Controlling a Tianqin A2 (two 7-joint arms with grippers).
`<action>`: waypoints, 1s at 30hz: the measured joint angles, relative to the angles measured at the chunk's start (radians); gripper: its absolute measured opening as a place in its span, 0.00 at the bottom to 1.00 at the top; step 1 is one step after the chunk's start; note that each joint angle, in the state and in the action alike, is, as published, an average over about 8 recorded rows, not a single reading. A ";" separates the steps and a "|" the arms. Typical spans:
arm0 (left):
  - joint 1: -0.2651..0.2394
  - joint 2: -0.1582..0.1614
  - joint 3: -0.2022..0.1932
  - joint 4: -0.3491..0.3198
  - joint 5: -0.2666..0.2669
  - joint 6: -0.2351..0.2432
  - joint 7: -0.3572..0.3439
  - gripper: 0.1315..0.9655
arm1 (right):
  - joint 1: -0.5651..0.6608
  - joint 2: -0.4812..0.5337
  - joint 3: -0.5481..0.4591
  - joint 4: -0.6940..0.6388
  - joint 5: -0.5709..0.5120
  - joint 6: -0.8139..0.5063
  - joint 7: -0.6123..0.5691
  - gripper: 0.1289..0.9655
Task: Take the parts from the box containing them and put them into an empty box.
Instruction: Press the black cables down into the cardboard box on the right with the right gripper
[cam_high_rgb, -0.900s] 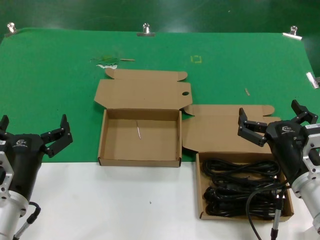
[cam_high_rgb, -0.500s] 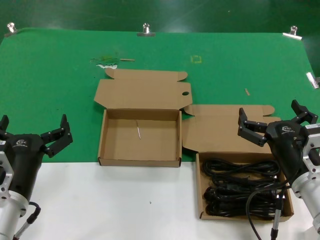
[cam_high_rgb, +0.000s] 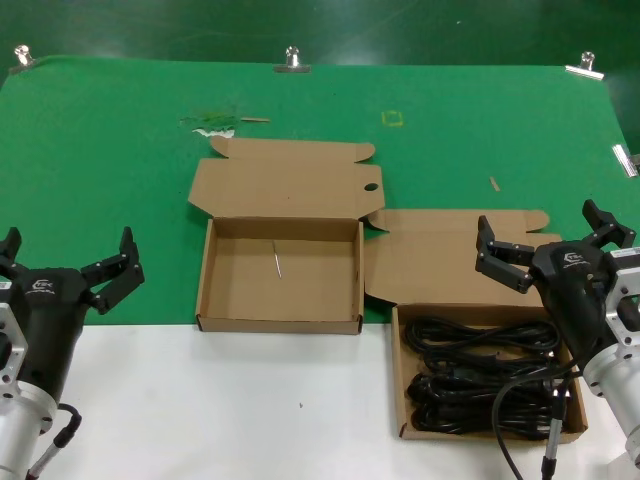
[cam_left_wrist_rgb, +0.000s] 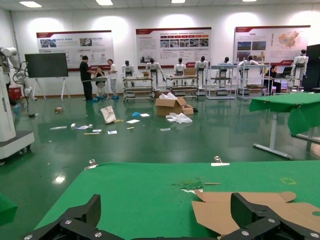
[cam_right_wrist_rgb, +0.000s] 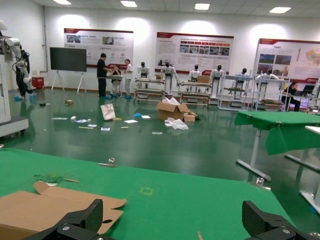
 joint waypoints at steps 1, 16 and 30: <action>0.000 0.000 0.000 0.000 0.000 0.000 0.000 0.96 | 0.000 0.000 0.000 0.000 0.000 0.000 0.000 1.00; 0.000 0.000 0.000 0.000 0.000 0.000 0.000 0.70 | 0.017 0.046 -0.050 0.027 0.012 0.015 0.014 1.00; 0.000 0.000 0.000 0.000 0.000 0.000 0.000 0.40 | 0.107 0.233 -0.167 0.053 0.012 -0.104 0.078 1.00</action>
